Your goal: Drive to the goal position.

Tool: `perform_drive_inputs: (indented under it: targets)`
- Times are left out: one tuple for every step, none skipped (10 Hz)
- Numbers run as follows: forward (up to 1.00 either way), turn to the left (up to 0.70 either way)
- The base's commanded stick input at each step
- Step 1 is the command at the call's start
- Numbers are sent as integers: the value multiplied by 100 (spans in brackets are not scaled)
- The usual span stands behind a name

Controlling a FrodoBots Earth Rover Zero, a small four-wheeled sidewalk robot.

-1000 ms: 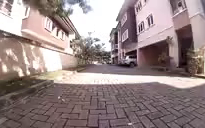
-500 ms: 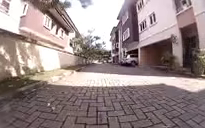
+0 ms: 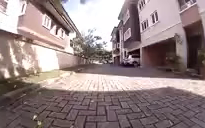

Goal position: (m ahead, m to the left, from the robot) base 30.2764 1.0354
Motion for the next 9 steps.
perform_drive_inputs:
  targets:
    - [69,3]
    - [69,3]
    - [69,3]
    - [69,3]
    - [69,3]
    - [69,3]
    - [69,3]
    - [69,3]
    - [69,3]
